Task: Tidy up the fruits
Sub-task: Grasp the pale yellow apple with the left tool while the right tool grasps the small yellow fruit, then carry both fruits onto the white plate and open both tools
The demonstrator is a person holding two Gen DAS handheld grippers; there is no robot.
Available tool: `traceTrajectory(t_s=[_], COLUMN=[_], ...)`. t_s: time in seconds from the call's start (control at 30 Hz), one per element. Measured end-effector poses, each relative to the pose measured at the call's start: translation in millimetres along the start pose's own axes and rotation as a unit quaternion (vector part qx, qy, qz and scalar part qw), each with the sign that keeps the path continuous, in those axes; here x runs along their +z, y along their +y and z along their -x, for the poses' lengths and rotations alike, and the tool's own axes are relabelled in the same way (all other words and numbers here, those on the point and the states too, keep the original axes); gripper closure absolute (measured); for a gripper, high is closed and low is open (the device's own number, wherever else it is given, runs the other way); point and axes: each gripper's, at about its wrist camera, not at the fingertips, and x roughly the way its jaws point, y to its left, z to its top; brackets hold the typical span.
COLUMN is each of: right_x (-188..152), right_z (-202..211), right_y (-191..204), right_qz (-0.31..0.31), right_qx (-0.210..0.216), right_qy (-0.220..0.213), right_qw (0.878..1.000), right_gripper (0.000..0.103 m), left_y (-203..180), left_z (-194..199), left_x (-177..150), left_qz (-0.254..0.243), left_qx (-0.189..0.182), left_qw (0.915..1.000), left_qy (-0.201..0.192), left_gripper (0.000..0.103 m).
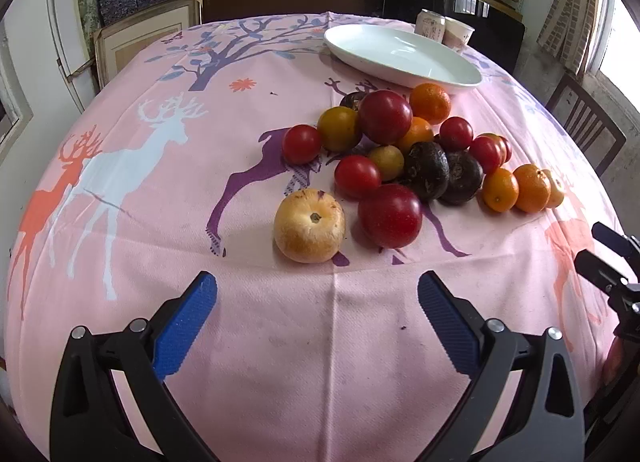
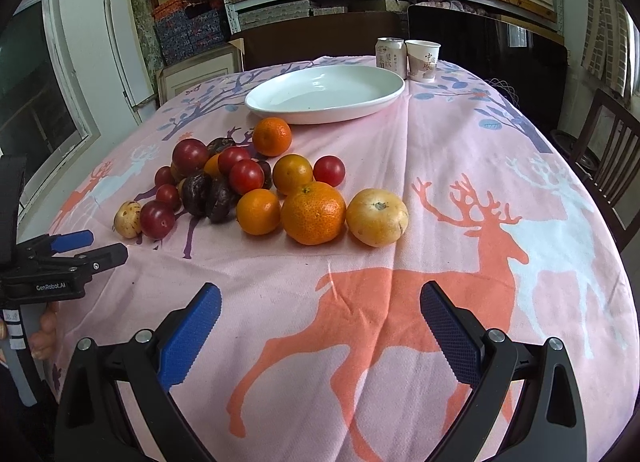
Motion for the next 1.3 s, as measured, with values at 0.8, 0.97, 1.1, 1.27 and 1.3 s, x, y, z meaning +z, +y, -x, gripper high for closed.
traceTrajectory(t_s=[0.8, 0.97, 1.1, 1.27, 1.3], right_x=[35.6, 44.2, 50.6, 56.0, 55.0], right_z=[-39.5, -51.5, -55.7, -47.5, -44.4], right_y=[-17.6, -20.6, -20.7, -25.7, -26.4], right_qz=[0.076, 0.084, 0.088, 0.089, 0.092], right_qx=[-0.035, -0.039, -0.014, 0.001, -0.001], right_qy=[0.067, 0.071, 0.071, 0.068, 0.066], right_qw=[0.994, 0.993, 0.993, 0.994, 0.994], right_gripper=[0.003, 0.016, 0.018, 0.021, 0.021], left_y=[9.6, 9.7, 11.3, 12.1, 11.3], left_z=[-22.3, -7.1, 2.5, 6.7, 6.5], left_x=[27.4, 29.4, 30.7, 31.2, 31.2], left_qz=[-0.022, -0.025, -0.025, -0.022, -0.023], left_qx=[-0.079, -0.081, -0.077, -0.075, -0.074], left_qw=[0.9966, 0.9963, 0.9964, 0.9967, 0.9968], left_qy=[-0.001, -0.015, -0.025, -0.023, -0.022], left_gripper=[0.065, 0.065, 0.065, 0.065, 0.065])
